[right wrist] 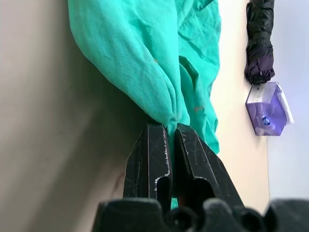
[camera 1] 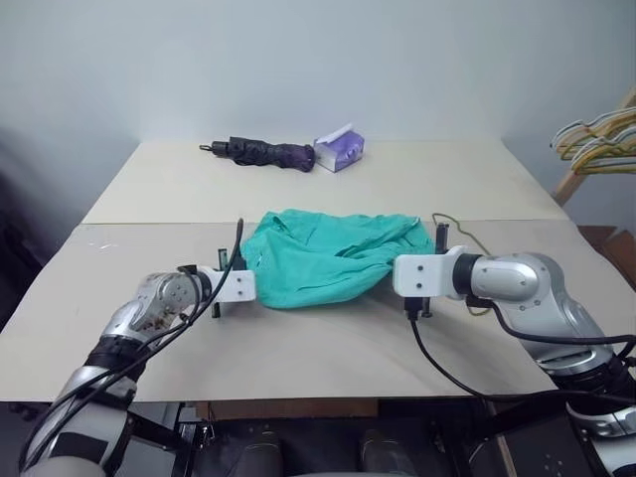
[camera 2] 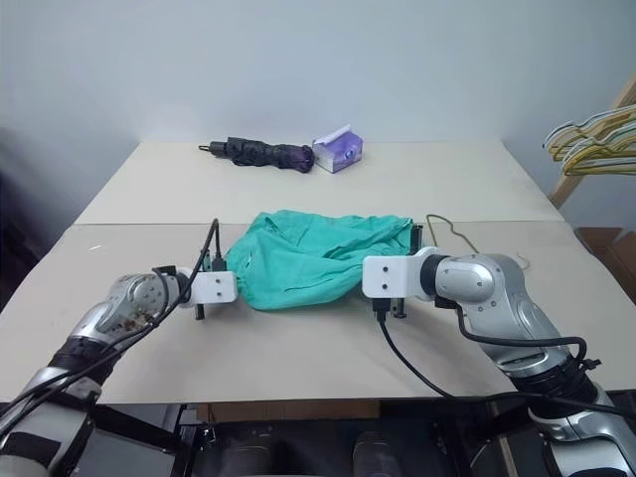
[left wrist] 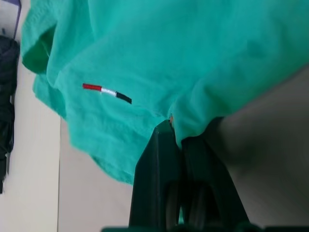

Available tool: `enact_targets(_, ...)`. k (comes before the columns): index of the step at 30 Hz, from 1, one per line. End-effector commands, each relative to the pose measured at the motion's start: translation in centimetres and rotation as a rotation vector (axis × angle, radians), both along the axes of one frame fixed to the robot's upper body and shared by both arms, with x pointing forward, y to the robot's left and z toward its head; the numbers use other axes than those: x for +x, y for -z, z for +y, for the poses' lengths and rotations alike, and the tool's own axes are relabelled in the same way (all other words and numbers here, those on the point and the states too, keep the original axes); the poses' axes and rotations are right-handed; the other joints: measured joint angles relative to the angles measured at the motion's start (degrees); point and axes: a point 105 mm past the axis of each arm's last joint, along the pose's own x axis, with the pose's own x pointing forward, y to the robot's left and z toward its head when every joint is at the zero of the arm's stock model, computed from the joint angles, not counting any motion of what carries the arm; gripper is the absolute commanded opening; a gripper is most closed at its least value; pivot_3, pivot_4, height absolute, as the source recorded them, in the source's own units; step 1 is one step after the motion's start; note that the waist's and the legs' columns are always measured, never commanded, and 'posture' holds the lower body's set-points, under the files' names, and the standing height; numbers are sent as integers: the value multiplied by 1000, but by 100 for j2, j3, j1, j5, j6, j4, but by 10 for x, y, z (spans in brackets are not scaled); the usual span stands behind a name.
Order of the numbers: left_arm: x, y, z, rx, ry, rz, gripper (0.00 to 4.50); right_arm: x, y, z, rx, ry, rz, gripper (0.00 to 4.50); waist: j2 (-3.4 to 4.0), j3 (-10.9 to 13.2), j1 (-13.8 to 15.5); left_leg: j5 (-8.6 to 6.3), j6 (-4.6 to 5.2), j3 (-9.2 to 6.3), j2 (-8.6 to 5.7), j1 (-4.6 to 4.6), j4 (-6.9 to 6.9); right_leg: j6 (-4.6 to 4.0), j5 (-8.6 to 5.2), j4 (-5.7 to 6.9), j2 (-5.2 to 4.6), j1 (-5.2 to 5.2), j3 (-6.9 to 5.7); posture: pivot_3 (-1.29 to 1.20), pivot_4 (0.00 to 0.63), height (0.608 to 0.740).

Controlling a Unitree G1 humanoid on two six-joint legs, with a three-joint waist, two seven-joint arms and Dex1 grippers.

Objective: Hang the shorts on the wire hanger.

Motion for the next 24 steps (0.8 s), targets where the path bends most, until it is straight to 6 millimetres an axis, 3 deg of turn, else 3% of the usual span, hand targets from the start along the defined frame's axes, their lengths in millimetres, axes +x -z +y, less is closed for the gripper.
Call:
enact_targets(1, 9, -19, 3, 9, 23, -63, 37, -2, -15, 1, 14, -3, -54, 0, 0, 0, -20, 0, 0, 0, 0, 0, 0, 0, 0, 0, 0, -1, 0, -77, 0, 740)
enact_targets(5, -3, -33, 16, 23, 80, -16, 37, -7, -15, -2, 17, -27, -38, 0, 0, 0, -104, 0, 0, 0, 2, -2, -1, 0, 0, 2, 1, -5, 1, -99, 0, 740)
enact_targets(9, -33, -52, 42, 119, 177, 115, 37, -32, -15, -8, 10, -179, 64, 0, -1, 1, -163, -1, 0, 0, 3, -15, 0, 0, -1, -1, -1, -13, 0, -91, 2, 740)
enact_targets(16, -74, -82, 43, 126, 319, 259, 37, -65, -19, -28, -97, -408, 268, 0, -1, 3, -155, -3, -1, 5, 9, 4, 0, -5, -8, 1, -3, 2, 0, -53, 22, 740)
enact_targets(20, -78, -104, 32, 59, 342, 239, 37, -54, -40, -27, -76, -475, 271, 0, 6, 9, -171, -3, -1, 11, 15, 8, 0, -13, -11, 4, 0, -1, 2, -26, 30, 740)
enact_targets(23, -59, -124, 19, -44, 310, 139, 37, -33, -62, -21, -7, -481, 235, 0, 0, 29, -136, -3, 0, 10, 17, 16, -1, -12, -9, 9, 4, 3, 2, -2, 62, 740)
enact_targets(24, -45, -137, 15, -80, 285, 64, 37, -16, -69, -22, -11, -448, 185, 0, -6, 64, -123, -3, 0, 8, 16, 20, -1, -12, -9, 11, 5, 9, 2, 2, 76, 740)
